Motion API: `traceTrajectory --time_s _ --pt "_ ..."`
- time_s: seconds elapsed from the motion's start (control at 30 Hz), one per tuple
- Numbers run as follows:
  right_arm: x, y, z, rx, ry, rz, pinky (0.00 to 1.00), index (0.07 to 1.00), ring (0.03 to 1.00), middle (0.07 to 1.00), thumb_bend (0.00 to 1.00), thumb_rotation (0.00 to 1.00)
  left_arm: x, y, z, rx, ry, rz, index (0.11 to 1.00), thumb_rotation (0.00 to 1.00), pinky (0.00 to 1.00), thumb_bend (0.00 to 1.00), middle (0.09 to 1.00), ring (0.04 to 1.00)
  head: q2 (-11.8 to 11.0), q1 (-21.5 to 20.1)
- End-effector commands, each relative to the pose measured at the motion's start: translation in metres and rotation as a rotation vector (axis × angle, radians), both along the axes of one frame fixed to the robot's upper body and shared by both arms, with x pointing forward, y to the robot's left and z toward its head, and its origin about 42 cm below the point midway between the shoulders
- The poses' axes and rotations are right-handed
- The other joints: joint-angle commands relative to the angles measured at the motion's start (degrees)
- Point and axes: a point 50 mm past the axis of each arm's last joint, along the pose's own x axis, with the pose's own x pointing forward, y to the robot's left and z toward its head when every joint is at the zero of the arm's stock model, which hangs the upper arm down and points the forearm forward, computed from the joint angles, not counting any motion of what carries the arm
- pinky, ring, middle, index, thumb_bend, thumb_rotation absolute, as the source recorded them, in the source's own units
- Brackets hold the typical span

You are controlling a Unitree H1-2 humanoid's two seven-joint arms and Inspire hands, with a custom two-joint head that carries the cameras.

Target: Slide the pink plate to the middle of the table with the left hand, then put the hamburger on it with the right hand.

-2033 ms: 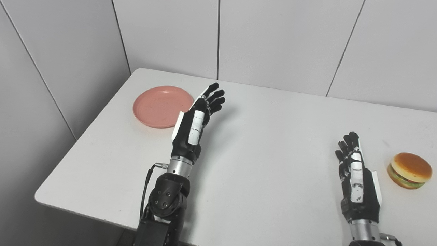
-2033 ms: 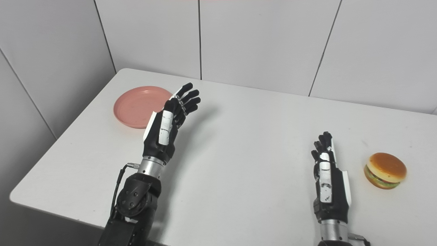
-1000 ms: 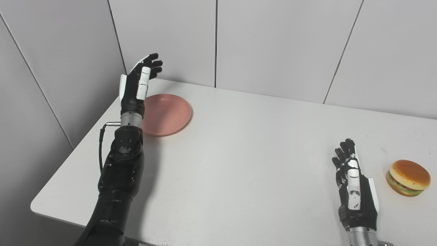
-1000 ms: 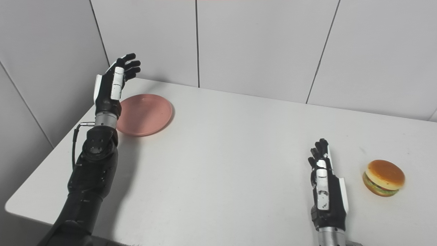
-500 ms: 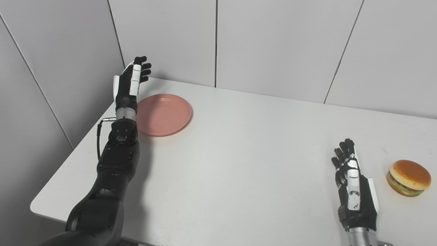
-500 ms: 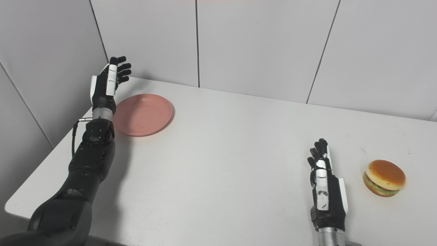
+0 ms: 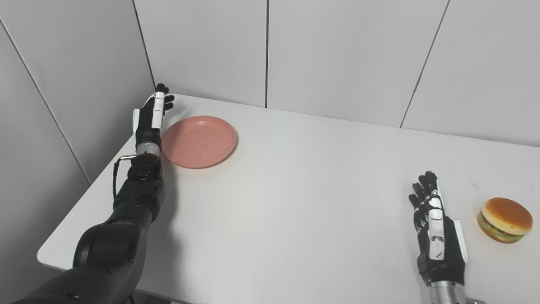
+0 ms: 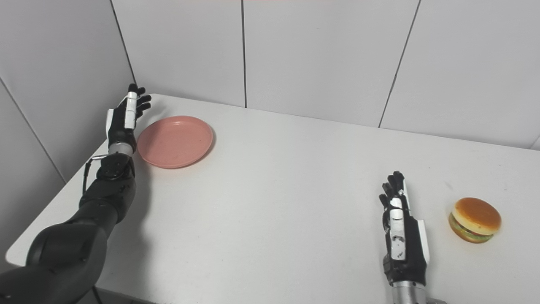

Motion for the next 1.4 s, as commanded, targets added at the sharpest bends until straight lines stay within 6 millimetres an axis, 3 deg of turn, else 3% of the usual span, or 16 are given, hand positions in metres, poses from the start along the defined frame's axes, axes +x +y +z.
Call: traceTrajectory --time_s 0.0,0.17,0.33,0.57,0.7,1.0,1.37 --pt "-0.012 0.005 -0.021 0.029 0.051 -0.002 1.00 1.000 1.000 1.000 0.60 0.99 0.020 0.014 0.050 0.042 -0.115 -0.015 0.790 1.00 0.95 0.91 0.804 0.833 0.1 -0.1" --pt "-0.012 0.004 -0.021 0.031 0.054 -0.001 1.00 1.000 1.000 1.000 0.60 0.99 0.018 0.015 0.043 -0.016 -0.080 -0.004 0.789 1.00 0.99 0.91 0.803 0.820 0.2 0.0" --pt "-0.013 0.004 -0.020 0.025 0.046 -0.004 1.00 1.000 1.000 1.000 0.61 0.98 0.014 0.014 0.032 0.019 -0.061 -0.013 0.791 1.00 0.86 0.94 0.799 0.813 0.7 0.1" --pt "-0.013 0.003 -0.021 0.022 0.050 -0.006 1.00 1.000 1.000 1.000 0.61 0.99 0.013 0.008 0.024 -0.005 -0.050 -0.043 0.791 1.00 0.84 0.92 0.799 0.812 1.0 0.1" --pt "-0.014 0.002 -0.020 0.028 0.051 -0.006 1.00 1.000 1.000 1.000 0.60 0.99 0.012 0.003 0.021 -0.025 -0.058 -0.056 0.775 1.00 0.76 0.88 0.784 0.784 1.0 0.1" --pt "-0.016 0.001 -0.021 0.023 0.052 -0.016 1.00 1.000 1.000 1.000 0.60 0.99 0.013 -0.016 0.011 -0.077 -0.050 -0.108 0.794 1.00 0.78 0.91 0.803 0.808 1.4 0.2" --pt "-0.016 0.000 -0.020 0.027 0.057 -0.008 1.00 1.000 1.000 1.000 0.59 0.99 0.017 -0.035 0.007 -0.104 -0.051 -0.148 0.771 1.00 0.75 0.94 0.771 0.768 1.5 0.4"
